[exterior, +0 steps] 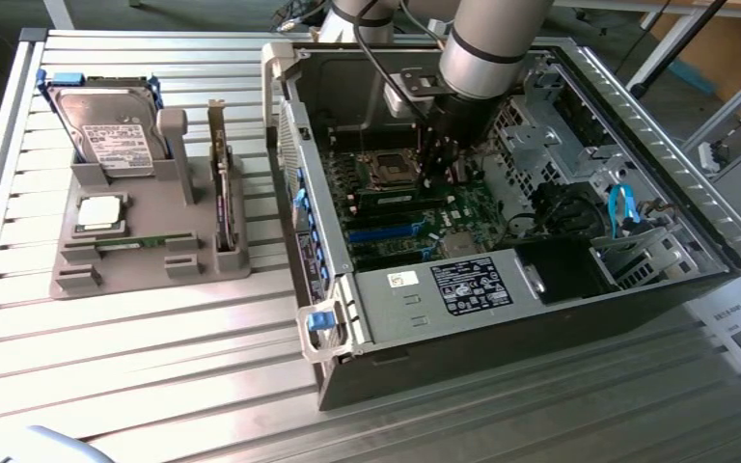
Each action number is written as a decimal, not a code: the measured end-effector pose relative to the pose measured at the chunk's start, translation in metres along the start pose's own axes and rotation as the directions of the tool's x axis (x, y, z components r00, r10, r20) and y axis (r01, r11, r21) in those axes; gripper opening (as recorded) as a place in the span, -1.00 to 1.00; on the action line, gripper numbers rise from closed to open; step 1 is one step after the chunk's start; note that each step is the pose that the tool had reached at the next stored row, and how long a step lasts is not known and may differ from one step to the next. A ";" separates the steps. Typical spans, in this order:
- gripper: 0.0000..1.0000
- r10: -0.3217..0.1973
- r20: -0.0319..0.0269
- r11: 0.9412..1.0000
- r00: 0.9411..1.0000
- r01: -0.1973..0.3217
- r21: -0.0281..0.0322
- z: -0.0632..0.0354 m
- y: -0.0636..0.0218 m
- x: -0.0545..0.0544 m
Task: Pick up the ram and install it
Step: 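Insert the ram into the slot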
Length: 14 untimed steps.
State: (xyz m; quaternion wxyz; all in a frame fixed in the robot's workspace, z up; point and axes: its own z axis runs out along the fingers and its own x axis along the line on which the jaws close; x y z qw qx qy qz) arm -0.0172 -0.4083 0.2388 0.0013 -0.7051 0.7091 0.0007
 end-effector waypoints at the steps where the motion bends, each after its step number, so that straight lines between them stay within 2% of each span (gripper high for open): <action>1: -0.76 0.000 0.000 1.000 1.000 0.000 0.000 0.0000 0.0000 0.000; 14: -0.76 0.000 0.000 1.000 1.000 0.000 0.000 0.0007 0.0000 0.000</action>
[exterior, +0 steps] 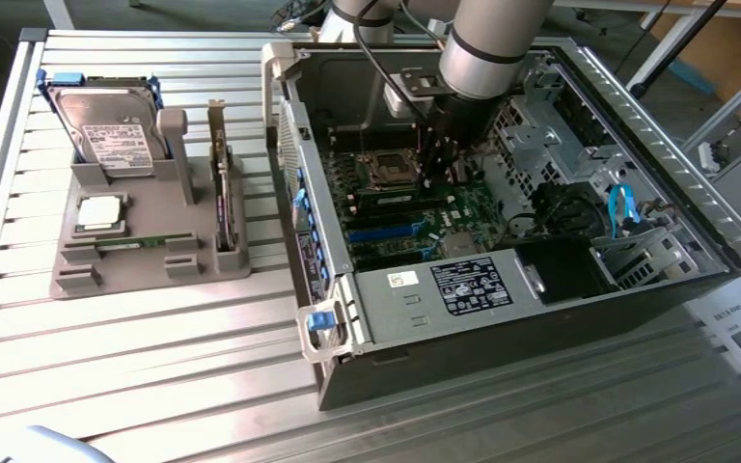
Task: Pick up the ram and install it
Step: 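Insert the ram into the slot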
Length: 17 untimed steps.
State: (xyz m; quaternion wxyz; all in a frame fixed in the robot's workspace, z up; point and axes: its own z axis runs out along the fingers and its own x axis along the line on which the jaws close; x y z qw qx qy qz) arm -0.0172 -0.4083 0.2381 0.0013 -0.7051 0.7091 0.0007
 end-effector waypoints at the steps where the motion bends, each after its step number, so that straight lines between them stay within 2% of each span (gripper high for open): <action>1: -0.76 0.000 0.000 1.000 1.000 0.000 0.000 0.0002 0.0000 0.000; 9: -0.76 0.000 0.000 1.000 1.000 0.000 0.000 0.0003 0.0000 0.000; 17: -0.76 0.000 0.000 1.000 1.000 0.000 0.000 -0.0043 -0.0001 0.000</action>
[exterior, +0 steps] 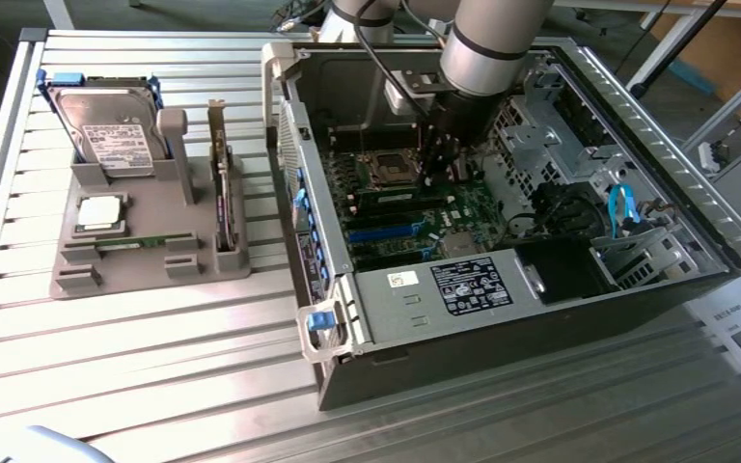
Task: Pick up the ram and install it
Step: 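Insert the ram into the slot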
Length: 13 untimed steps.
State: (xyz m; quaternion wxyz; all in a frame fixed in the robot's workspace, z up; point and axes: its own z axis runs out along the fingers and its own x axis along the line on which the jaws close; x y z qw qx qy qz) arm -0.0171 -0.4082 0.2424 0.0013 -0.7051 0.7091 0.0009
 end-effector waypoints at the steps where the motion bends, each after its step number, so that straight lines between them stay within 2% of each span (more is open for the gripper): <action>1: -0.76 0.000 0.000 1.000 1.000 0.000 0.000 0.0000 0.0000 0.000; 13: -0.76 0.000 0.000 1.000 1.000 0.000 0.000 0.0017 0.0000 0.001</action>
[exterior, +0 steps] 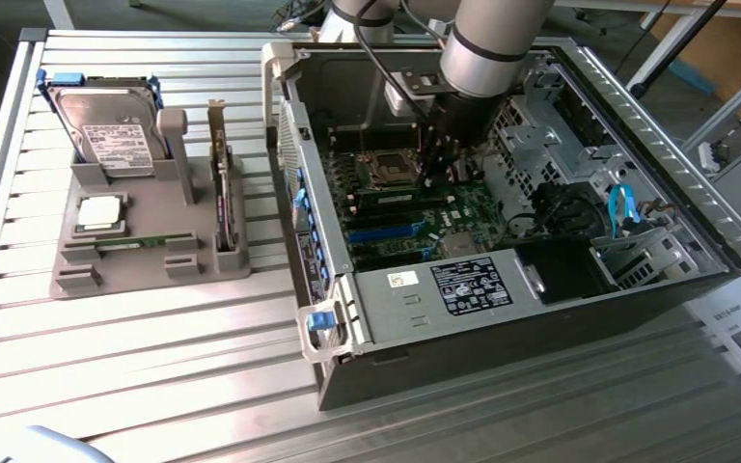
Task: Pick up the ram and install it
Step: 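Insert the ram into the slot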
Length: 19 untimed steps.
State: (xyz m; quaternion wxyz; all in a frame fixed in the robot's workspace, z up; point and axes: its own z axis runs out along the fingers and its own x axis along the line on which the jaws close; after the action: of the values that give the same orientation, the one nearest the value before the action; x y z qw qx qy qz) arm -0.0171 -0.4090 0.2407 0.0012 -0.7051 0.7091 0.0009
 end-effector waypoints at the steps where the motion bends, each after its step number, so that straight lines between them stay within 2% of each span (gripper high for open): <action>1: -0.76 0.000 0.000 1.000 1.000 0.000 0.000 0.0003 0.0000 0.000; 19: -0.76 0.000 0.000 1.000 1.000 0.000 0.000 0.0051 0.0000 0.000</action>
State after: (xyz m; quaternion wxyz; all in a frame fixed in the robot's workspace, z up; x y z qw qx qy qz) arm -0.0171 -0.4091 0.2356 0.0013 -0.7051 0.7091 0.0008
